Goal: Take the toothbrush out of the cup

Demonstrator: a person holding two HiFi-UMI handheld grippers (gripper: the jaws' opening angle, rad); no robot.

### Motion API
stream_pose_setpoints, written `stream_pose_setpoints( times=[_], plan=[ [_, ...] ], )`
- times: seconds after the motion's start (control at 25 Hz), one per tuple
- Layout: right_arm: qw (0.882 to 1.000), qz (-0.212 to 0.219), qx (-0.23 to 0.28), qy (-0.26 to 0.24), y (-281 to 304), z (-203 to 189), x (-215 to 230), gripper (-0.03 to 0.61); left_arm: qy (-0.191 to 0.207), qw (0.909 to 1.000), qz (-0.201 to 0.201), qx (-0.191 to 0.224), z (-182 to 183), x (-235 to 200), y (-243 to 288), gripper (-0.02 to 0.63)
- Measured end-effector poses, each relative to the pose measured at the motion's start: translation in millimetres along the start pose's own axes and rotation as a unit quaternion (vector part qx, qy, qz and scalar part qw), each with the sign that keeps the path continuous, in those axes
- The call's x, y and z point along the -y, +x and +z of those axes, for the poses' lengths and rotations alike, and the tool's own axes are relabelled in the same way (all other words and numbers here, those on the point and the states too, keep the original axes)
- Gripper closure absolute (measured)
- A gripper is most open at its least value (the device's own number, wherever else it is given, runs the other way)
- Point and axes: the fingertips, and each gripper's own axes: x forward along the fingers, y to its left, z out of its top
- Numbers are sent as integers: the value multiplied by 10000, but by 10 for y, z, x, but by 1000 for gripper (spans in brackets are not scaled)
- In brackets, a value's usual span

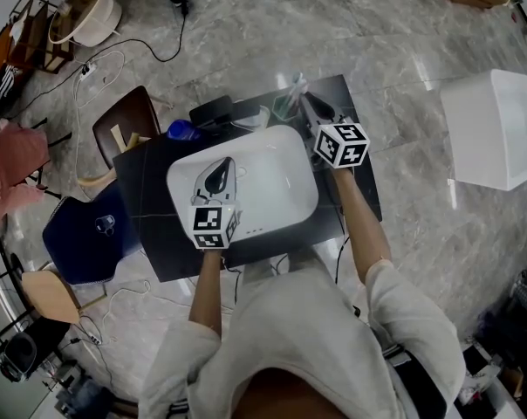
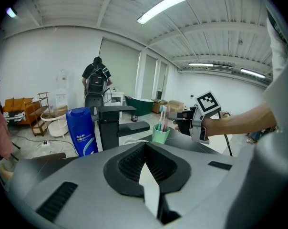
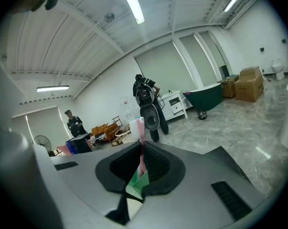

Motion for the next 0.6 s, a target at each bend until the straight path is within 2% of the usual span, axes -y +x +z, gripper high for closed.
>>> stream_pose_setpoints(
  times=[0.32,0.6],
  plan=[
    [9997,37,201,-160,-147,142,-108,546,19,10000,-23,64,28,34,-51,589],
    [9968,133,654,-449,-496,548,-371,546,87,9997,-102,200,146,92,-133,589]
  ],
)
